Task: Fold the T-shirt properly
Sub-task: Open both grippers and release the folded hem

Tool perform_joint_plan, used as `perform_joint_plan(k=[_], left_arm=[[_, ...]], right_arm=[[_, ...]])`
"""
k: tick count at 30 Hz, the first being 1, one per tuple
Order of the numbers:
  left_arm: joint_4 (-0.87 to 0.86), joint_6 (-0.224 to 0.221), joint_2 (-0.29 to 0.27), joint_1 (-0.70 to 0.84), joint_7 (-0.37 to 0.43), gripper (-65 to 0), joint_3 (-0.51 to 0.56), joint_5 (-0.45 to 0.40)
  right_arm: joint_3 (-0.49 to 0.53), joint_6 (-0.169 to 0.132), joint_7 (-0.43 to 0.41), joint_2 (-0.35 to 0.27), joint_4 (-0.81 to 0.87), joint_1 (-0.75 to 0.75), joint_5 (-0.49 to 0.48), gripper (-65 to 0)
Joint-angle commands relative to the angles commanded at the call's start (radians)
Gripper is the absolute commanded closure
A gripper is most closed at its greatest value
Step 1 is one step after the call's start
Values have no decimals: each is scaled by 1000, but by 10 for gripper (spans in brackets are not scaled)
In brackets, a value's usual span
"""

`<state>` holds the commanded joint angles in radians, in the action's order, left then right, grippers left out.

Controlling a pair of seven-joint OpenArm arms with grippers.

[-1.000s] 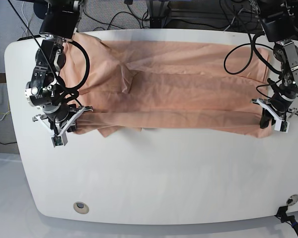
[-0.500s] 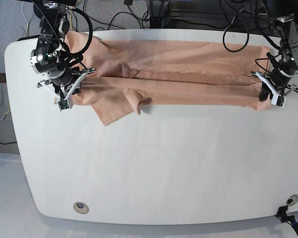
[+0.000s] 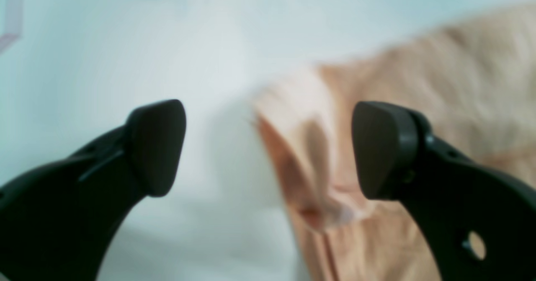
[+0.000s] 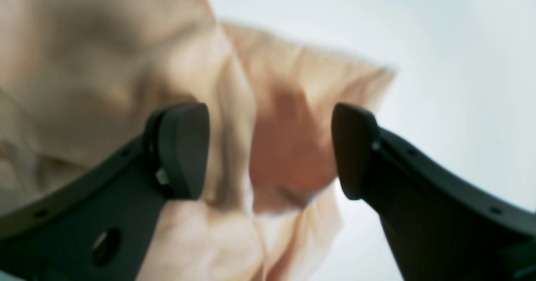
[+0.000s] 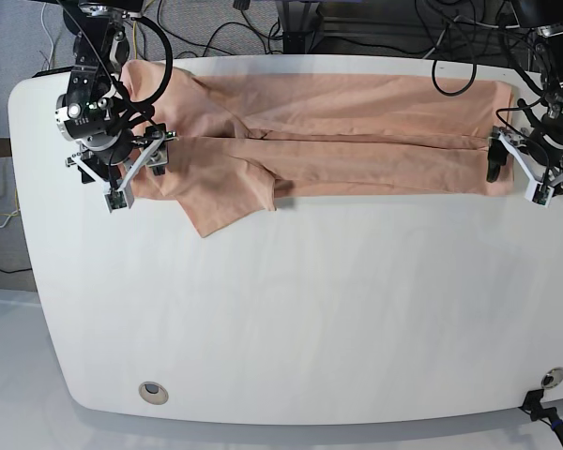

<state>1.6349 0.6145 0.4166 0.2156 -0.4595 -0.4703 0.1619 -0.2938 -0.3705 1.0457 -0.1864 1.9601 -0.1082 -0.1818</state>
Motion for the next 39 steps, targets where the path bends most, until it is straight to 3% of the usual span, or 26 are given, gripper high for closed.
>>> perform_joint_plan(k=[3,10,14,23,27,31,34,36,39], left_arm=[[54,0,-9,-32,-5,-604,3,0],[58,0,-98,-68,-6,-604,28,-2],[55,0,-127,-68,-6,-604,28,-2],[52,0,-132,-60,-6,-604,28,-2],[52,0,-132,-60,-6,-604,28,-2],[52,0,-132,-60,-6,-604,29,-2],[52,0,-132,-60,-6,-604,29,-2],[52,0,-132,-60,-6,-604,29,-2],[52,0,-132,-60,-6,-604,29,-2]], right_arm=[[3,0,0,14,-12,78,-2,-438],[2,-8,-14,97,-195,233,-3,-438],[2,-64,-57,107,-336,281,-3,-438],[2,-143,-141,107,-580,322,-3,-438],[11,-143,-147,110,-582,316,-3,-438],[74,-175,-146,127,-571,292,-3,-436],[86,-175,-146,129,-563,285,-3,-435],[86,-175,-146,130,-562,281,-3,-411],[86,-175,-146,130,-562,284,-2,-278]])
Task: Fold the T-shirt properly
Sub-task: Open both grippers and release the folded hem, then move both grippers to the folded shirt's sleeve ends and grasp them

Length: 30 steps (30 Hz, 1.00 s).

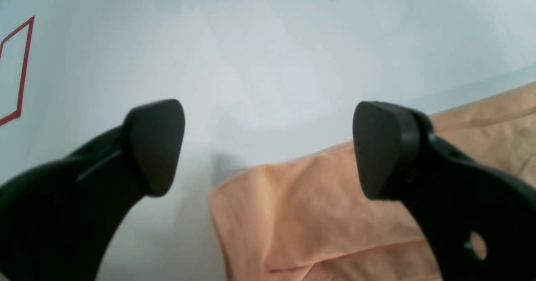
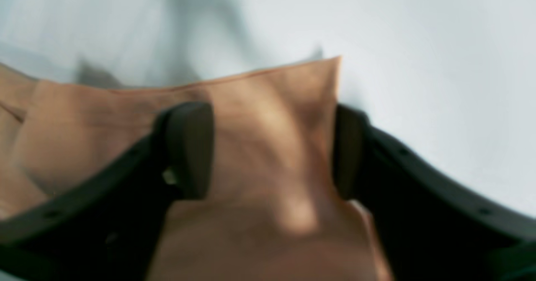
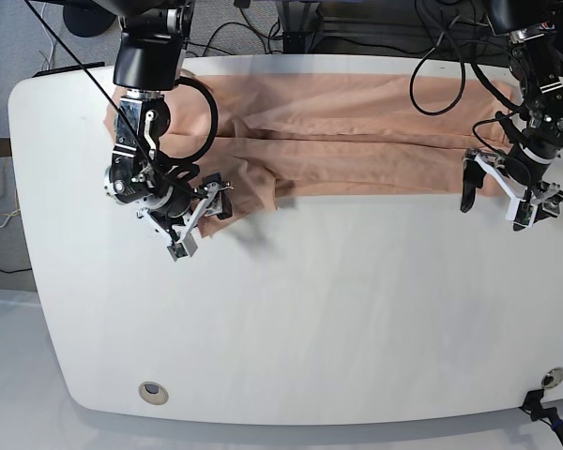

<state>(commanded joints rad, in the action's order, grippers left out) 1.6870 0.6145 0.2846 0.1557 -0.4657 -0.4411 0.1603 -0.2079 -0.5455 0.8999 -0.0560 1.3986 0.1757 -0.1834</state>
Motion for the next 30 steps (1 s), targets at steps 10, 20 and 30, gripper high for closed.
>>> perform_joint_plan(k=[10,20,30], left_arm=[[-2,0,0,0,0,-604,37,0],[-26,0,0,-6,0,-604,71,0],[-61,0,2,-9,3,-604,74,0]], right_arm=[[-2,-2,78,-2,166,-25,-20,0],[-5,6,390,-46,525,-232,-436,0],[0,8,430,-109,548,-463,-710,0]])
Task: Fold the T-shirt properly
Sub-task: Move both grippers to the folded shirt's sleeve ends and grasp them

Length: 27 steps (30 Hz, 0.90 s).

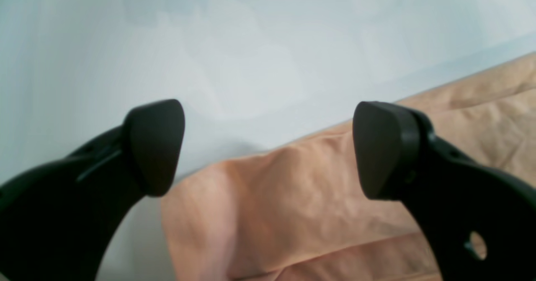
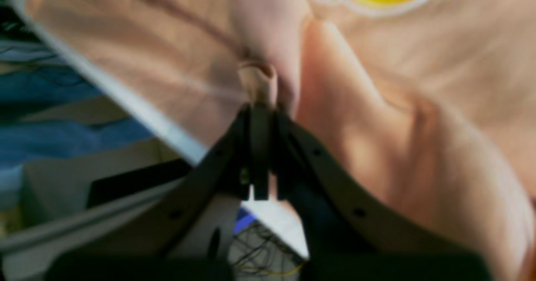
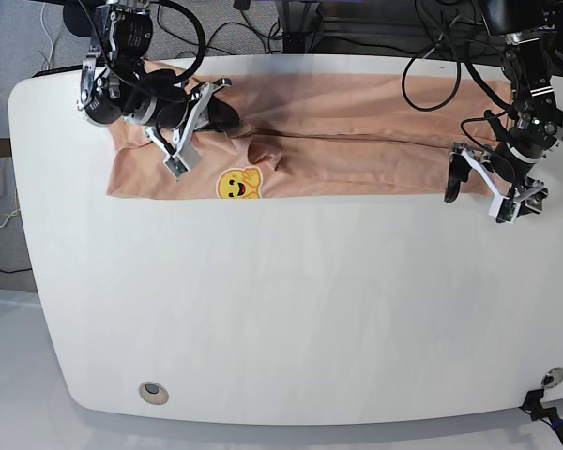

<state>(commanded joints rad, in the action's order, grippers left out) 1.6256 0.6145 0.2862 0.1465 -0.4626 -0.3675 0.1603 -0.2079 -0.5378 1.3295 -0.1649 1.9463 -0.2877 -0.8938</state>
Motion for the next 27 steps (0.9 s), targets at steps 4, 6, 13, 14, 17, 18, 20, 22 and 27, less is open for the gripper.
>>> perform_joint_plan(k=[4,6,13,14,17,18,20,22,27], left_arm=[[0,0,0,0,0,-604,2,0],[0,0,0,0,0,-604,2,0],[2,0,0,0,-2,-604,2,0],[6,0,0,0,-2,-604,2,0],[37,0,2,9,-2,-604,0,0],[57,0,2,18,-3,-604,0,0],[104,0,2,69,-3,-604,0,0],[163,0,2,110,-3,-604,0,0],[222,84,-3,213,-49,-604,21,3]], right_arm=[[2,0,11,-35,0,-34,-34,0],[2,0,20,-44,0,-44,-34,-93],[84,-2,20,-103,43,-100,-37,-476],[86,-3,20,-103,43,-109,-37,-478],[84,-5,8,-98,43,-91,-37,-475],[84,-3,-5,-98,43,-71,-37,-475],[84,-2,-40,-103,43,-40,-34,-465],[84,0,-72,-107,38,-6,-29,-446],[84,0,-92,-97,37,46,71,-347]])
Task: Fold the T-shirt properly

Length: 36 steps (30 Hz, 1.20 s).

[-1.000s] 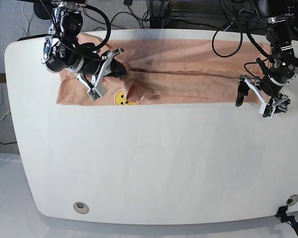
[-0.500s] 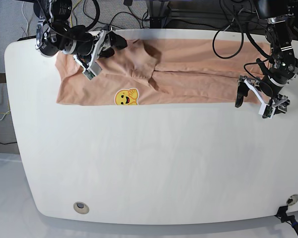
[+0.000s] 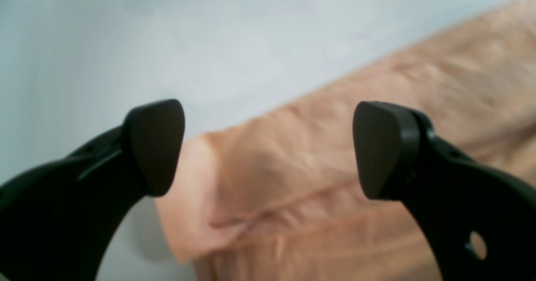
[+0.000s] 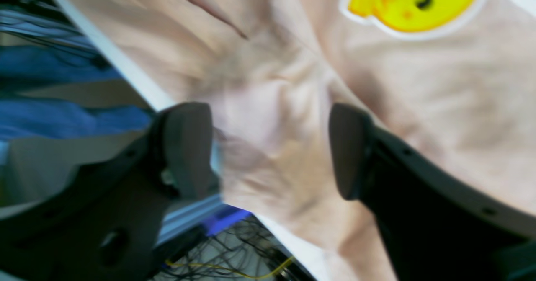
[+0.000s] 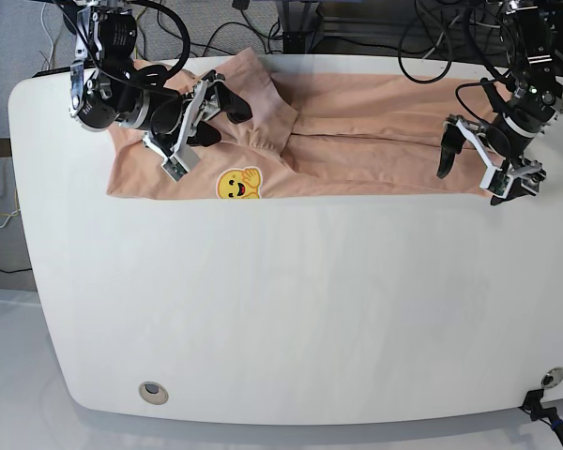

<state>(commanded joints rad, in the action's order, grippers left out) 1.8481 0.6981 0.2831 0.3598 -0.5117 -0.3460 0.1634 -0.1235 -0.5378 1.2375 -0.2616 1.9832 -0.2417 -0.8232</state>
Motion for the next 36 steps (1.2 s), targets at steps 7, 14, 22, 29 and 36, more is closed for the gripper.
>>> perform_joint_plan(k=[7,14,22,29,36], left_arm=[[-2,0,-57,68,-6,-267,5,-2],[-8,0,-101,71,-6,0,6,-8],[-176,0,-98,57,-3,0,8,-8],[-333,0,-98,-52,-3,0,11,-8],[-408,0,-63,-155,-5,0,103,-8]], right_arm=[[3,-6,-3,51,0,0,178,0],[2,-8,-3,46,-38,-8,193,0],[5,-8,-49,31,-201,-5,195,0],[6,-8,-133,-17,-353,41,195,0],[8,-8,-155,-54,-460,146,195,0]])
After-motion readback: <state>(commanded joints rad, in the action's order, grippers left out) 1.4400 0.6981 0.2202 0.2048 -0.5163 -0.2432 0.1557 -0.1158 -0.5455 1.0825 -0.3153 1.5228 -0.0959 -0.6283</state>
